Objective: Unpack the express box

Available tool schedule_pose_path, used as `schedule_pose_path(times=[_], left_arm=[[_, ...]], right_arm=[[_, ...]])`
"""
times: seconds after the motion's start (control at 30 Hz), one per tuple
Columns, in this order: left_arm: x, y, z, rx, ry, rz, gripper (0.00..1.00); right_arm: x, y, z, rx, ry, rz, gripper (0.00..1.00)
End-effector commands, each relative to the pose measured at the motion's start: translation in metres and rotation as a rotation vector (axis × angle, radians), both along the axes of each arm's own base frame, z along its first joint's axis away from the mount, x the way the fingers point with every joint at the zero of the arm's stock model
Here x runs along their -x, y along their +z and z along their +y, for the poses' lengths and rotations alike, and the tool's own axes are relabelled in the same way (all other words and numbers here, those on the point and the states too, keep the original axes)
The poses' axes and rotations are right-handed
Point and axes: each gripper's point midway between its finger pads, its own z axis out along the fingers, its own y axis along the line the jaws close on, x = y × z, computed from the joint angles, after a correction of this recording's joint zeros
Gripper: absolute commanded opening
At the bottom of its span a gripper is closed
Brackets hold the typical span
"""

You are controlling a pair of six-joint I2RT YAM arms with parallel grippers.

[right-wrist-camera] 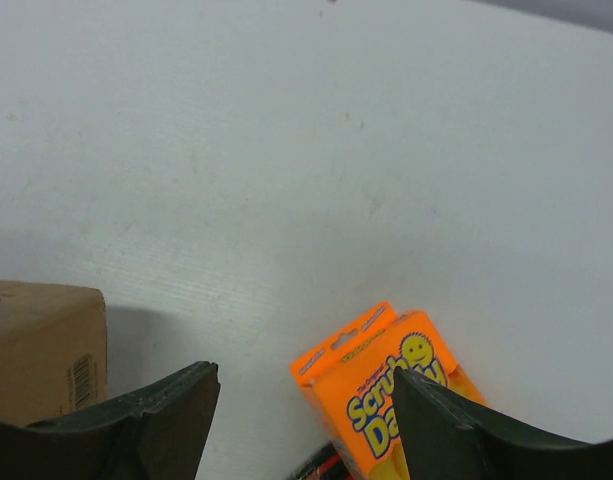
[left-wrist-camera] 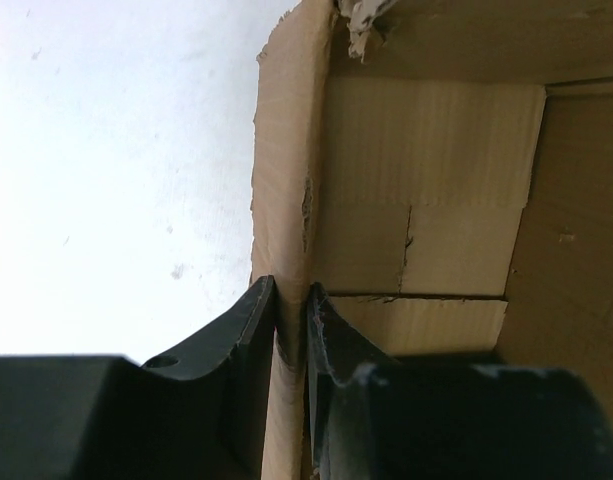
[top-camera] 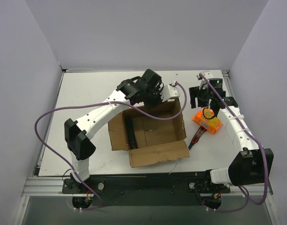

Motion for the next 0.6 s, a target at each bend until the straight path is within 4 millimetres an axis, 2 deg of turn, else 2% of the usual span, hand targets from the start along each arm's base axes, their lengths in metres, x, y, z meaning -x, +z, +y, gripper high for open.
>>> schedule_pose_path(times=[0.0,0.03,0.1,0.13,0.17,0.2,0.23,0.3,0.33,0.4,0.43,0.5,0.53,0.57], left_arm=[[-0.037,0.025,0.029,0.049,0.218,-0.037,0.00],[-0.041,0.014,0.035,0.020,0.249,-0.012,0.00],[-0.058,0.013,0.053,0.038,0.361,0.032,0.00],[-0.063,-0.002,0.064,0.011,0.411,0.089,0.00],[-0.066,-0.007,0.070,0.020,0.449,0.143,0.00],[-0.074,-0.008,0.082,0.075,0.517,0.227,0.00],[-0.076,-0.019,0.087,0.069,0.545,0.268,0.00],[-0.081,-0.026,0.095,0.073,0.575,0.292,0.00],[-0.084,-0.030,0.098,0.105,0.577,0.345,0.00],[-0.087,-0.034,0.100,0.147,0.606,0.407,0.00],[-0.092,-0.038,0.104,0.161,0.620,0.432,0.00],[-0.095,-0.041,0.105,0.190,0.640,0.475,0.00],[-0.096,-0.041,0.106,0.218,0.640,0.509,0.00],[-0.096,-0.040,0.105,0.234,0.652,0.529,0.00]], right_arm=[[-0.038,0.087,-0.005,-0.054,-0.062,-0.213,0.70],[-0.042,0.101,-0.005,-0.067,-0.073,-0.243,0.70],[-0.047,0.125,-0.002,-0.098,-0.083,-0.292,0.70],[-0.050,0.154,0.008,-0.154,-0.052,-0.343,0.68],[-0.049,0.165,0.019,-0.184,-0.002,-0.357,0.67],[-0.045,0.176,0.035,-0.205,0.066,-0.371,0.65],[-0.040,0.194,0.049,-0.206,0.143,-0.407,0.61],[-0.025,0.205,0.087,-0.225,0.311,-0.424,0.61],[-0.009,0.209,0.121,-0.232,0.426,-0.430,0.60],[0.009,0.203,0.155,-0.197,0.581,-0.423,0.59],[0.028,0.194,0.189,-0.195,0.687,-0.397,0.59],[0.043,0.172,0.214,-0.187,0.764,-0.335,0.59],[0.053,0.154,0.236,-0.191,0.817,-0.284,0.59],[0.058,0.142,0.247,-0.191,0.840,-0.247,0.59]])
